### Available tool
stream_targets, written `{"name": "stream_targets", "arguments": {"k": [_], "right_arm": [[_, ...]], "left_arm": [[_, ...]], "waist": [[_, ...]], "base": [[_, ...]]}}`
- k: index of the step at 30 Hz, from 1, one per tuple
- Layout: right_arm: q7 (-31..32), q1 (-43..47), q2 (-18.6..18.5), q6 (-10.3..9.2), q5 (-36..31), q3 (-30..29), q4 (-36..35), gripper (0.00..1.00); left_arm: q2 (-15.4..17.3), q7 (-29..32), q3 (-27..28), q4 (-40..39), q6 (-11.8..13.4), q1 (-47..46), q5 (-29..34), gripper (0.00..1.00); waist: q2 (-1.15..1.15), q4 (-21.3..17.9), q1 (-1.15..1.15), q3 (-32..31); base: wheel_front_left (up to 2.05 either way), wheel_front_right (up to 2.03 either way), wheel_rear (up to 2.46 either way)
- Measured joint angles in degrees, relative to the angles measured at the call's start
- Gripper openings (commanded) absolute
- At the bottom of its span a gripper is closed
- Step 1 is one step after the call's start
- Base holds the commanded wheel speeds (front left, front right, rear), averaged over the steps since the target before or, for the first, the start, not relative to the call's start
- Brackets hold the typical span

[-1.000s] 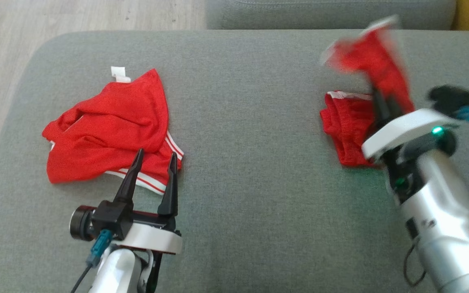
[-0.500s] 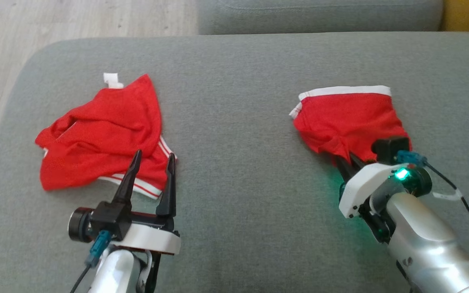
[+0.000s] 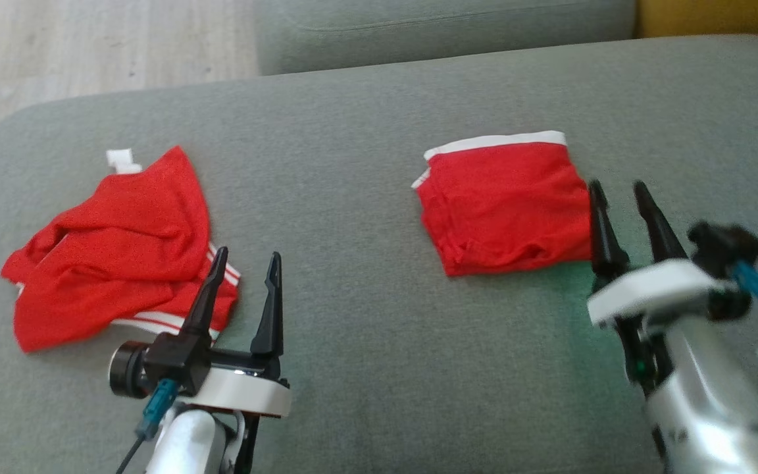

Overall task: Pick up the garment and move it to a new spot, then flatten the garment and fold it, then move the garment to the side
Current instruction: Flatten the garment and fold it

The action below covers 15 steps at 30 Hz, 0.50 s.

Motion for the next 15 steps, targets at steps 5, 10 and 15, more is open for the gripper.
{"name": "stream_targets", "arguments": {"k": [5, 10, 15], "right_arm": [[-0.15, 10.63, 3.47, 0.00, -7.31, -6.01, -9.26, 1.00], [-0.15, 13.50, 4.35, -0.01, -9.22, -7.75, -12.82, 1.00], [0.26, 10.73, 4.42, 0.00, -9.53, -7.80, -13.66, 0.00]], "left_arm": [[0.00, 0.00, -0.45, -0.02, 0.14, 0.01, -0.03, 1.00], [0.00, 0.00, -1.10, -0.02, 0.09, -0.08, -0.03, 1.00], [0.00, 0.00, -2.50, 0.00, -0.02, -0.51, -0.54, 1.00]], "waist": [[0.00, -1.61, 0.00, 0.22], [0.00, -1.59, 0.00, 1.37], [0.00, -0.42, 0.00, 3.59]], "base": [[0.00, 0.00, 0.00], [0.00, 0.00, 0.00], [0.00, 0.00, 0.00]]}}
